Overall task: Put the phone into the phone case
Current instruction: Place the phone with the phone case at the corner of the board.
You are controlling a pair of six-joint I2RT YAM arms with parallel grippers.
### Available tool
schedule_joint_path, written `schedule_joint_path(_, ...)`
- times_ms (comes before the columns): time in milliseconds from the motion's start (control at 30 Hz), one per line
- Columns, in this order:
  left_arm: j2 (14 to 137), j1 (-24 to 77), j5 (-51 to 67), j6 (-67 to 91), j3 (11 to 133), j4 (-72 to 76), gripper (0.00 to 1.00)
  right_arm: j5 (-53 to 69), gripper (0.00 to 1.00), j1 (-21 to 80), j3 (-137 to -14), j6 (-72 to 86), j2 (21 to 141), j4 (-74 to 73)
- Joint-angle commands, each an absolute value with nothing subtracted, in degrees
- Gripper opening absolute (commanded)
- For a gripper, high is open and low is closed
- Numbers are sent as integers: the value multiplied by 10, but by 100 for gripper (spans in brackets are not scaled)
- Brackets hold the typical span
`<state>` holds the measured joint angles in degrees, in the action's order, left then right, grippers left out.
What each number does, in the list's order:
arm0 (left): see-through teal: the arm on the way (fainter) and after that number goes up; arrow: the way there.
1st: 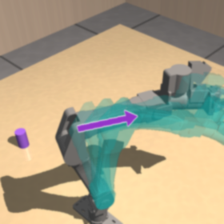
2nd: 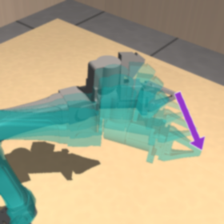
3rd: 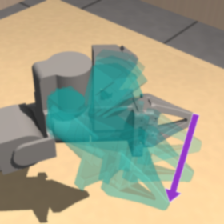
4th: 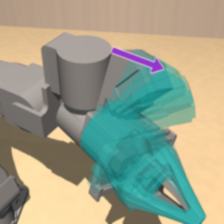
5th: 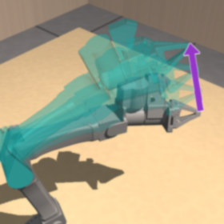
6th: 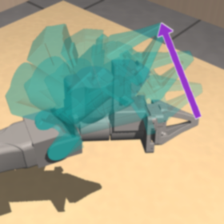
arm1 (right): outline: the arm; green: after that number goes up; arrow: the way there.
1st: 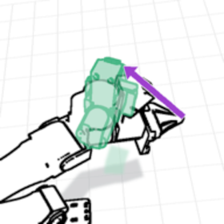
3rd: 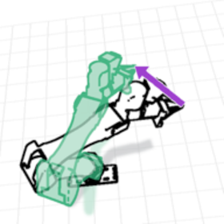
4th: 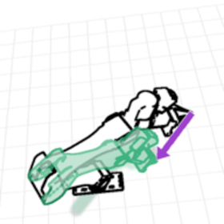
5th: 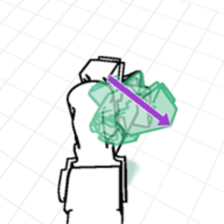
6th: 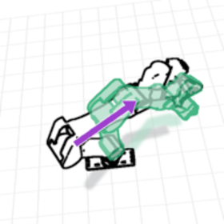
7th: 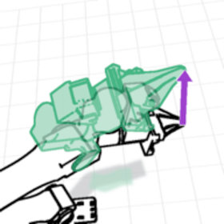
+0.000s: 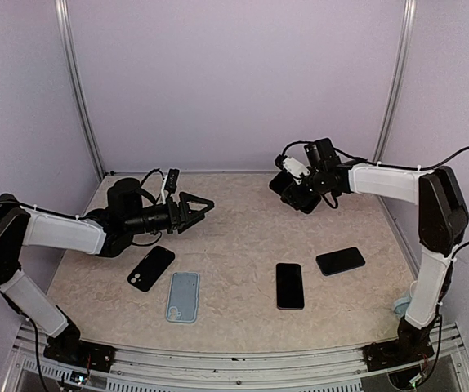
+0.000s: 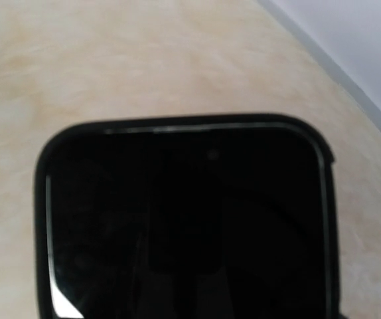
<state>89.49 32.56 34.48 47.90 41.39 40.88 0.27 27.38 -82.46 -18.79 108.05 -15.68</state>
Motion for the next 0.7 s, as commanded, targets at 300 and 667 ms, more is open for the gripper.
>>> schedule_joint_path(300,874,323,332,466,415,398,99,-28,55,171,-872,-16,1132,-122)
schedule_joint_path(667,847,358,267,493,453,330,99,-45,57,119,-894,22,1195,-128)
